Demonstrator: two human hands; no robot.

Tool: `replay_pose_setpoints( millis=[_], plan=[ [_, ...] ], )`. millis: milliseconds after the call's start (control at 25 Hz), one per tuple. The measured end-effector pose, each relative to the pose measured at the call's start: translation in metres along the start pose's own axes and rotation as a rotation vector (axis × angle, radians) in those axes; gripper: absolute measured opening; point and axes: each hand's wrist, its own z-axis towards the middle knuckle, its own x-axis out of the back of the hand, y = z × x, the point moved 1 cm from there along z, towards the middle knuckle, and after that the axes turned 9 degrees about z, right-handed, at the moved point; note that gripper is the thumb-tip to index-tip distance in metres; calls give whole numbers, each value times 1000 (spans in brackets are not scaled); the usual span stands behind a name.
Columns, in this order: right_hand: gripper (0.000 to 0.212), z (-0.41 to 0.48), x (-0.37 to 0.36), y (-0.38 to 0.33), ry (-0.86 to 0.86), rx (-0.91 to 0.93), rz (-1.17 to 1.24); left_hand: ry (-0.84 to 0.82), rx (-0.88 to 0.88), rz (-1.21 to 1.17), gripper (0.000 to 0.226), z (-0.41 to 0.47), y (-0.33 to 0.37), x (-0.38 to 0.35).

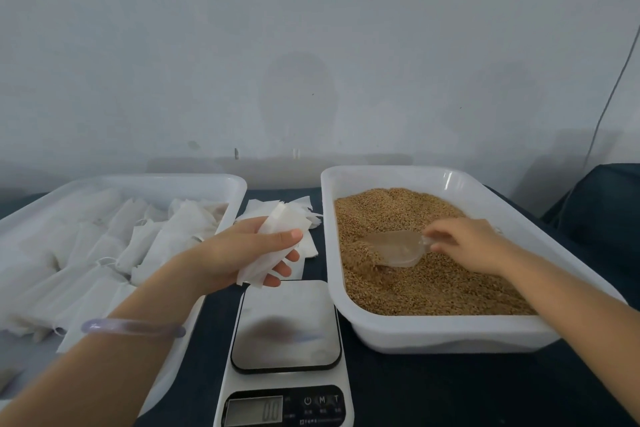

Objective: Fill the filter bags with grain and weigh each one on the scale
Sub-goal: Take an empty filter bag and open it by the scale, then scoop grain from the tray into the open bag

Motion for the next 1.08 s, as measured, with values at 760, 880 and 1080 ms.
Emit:
replay_pose_setpoints(
  millis=[760,880,1080],
  plan=[
    [27,-15,17,18,-24,-142,117,33,-55,72,41,0,-1,2],
    [30,-18,17,18,-50,-159,137,45,-49,99,46,-2,0,1],
    [27,-21,18,16,-29,-167,209,60,-42,137,52,-3,3,-1]
  ],
)
